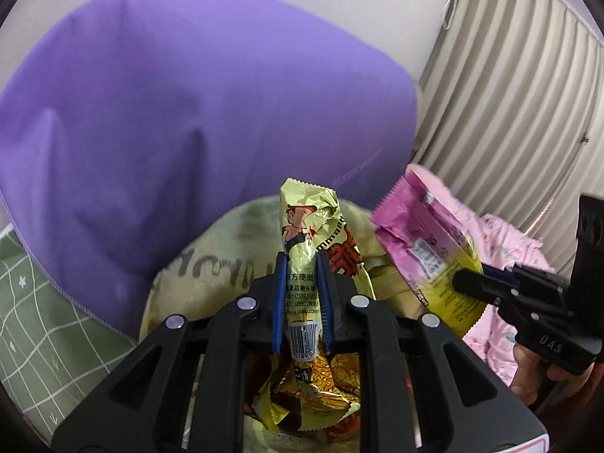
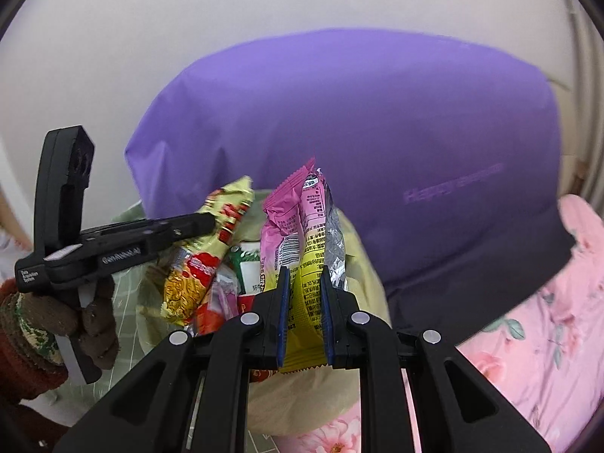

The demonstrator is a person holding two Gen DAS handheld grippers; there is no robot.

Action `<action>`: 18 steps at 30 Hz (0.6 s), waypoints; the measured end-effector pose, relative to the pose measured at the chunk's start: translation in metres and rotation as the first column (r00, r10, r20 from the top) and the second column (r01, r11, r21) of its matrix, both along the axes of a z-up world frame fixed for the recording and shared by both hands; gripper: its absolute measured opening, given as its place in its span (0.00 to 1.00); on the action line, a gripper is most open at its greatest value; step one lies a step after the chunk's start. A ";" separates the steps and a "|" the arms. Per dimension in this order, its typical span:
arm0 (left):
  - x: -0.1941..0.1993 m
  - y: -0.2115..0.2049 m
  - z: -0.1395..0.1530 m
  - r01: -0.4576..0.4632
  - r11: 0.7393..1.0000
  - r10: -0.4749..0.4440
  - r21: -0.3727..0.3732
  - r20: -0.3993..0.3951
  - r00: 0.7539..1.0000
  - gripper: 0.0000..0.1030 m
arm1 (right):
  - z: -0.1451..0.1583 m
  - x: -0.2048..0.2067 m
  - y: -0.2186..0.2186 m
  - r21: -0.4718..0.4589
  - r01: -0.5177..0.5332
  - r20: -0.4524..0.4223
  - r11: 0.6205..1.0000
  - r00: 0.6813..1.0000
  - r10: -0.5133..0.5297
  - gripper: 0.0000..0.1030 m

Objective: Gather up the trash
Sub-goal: 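Open both tools to drop the wrapper and packet into the bag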

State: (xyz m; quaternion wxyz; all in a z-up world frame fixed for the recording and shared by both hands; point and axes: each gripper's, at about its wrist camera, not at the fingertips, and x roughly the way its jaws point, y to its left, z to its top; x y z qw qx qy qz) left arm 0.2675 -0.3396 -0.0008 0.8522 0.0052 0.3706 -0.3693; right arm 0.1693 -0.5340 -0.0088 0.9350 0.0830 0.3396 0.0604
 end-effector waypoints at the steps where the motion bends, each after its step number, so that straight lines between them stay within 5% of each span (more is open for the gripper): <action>1: -0.001 -0.004 -0.004 -0.008 1.000 0.008 0.016 -0.009 1.000 0.14 | -0.003 0.006 0.000 -0.001 -0.031 -0.010 1.000 0.999 0.031 0.15; 8: -0.006 -0.005 -0.015 -0.013 0.997 0.017 0.076 -0.049 0.999 0.15 | -0.022 0.022 0.009 0.009 -0.098 -0.069 0.995 0.993 0.099 0.15; 18: -0.006 0.019 -0.010 0.040 0.999 -0.041 -0.019 -0.047 0.998 0.16 | -0.029 0.015 0.024 -0.050 0.006 -0.081 0.999 0.997 -0.010 0.16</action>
